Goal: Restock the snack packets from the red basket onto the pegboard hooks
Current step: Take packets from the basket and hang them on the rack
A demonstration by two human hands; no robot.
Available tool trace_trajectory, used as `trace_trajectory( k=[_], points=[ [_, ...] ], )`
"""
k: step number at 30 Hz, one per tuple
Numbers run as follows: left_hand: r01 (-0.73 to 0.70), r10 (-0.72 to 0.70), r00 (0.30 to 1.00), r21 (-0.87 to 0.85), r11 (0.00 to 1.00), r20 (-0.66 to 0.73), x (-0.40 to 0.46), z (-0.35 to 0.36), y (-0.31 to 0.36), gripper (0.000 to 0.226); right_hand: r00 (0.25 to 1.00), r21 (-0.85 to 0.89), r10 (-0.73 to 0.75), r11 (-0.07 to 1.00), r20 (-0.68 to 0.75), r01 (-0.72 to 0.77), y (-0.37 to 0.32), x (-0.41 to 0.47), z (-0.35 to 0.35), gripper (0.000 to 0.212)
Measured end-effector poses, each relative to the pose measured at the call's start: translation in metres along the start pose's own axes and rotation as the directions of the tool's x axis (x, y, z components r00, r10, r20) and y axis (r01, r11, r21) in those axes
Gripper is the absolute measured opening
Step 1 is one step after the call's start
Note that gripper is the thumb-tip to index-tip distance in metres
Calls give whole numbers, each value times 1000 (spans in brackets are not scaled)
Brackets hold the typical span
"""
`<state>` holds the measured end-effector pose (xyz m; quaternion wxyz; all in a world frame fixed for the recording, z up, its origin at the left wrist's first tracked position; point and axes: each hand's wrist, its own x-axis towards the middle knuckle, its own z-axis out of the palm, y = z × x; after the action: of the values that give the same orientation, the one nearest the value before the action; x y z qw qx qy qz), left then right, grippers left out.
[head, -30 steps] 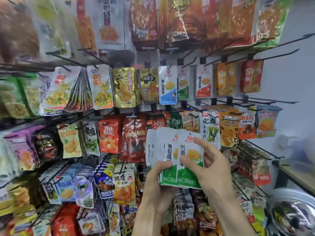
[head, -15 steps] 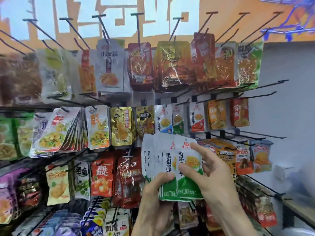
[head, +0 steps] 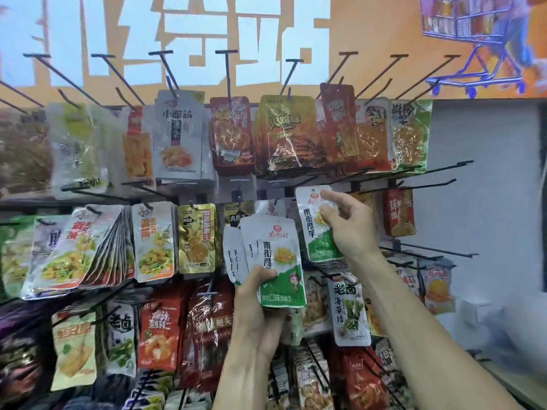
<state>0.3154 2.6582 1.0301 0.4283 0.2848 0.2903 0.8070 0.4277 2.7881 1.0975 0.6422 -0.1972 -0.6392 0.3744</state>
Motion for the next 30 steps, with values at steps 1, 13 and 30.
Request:
trace_trajectory(
  k=[1, 13, 30],
  points=[
    [4, -4, 1000, -4, 1000, -4, 0, 0, 0, 27, 1000, -27, 9, 1000, 10, -9, 2, 4, 0, 37],
    [-3, 2, 1000, -76, 997, -16, -3, 7, 5, 5, 999, -252, 37, 967, 0, -36, 5, 26, 9, 48],
    [8, -4, 999, -73, 997, 43, 4, 10, 11, 19, 979, -595, 203, 790, 25, -148, 28, 57, 57, 55]
  ],
)
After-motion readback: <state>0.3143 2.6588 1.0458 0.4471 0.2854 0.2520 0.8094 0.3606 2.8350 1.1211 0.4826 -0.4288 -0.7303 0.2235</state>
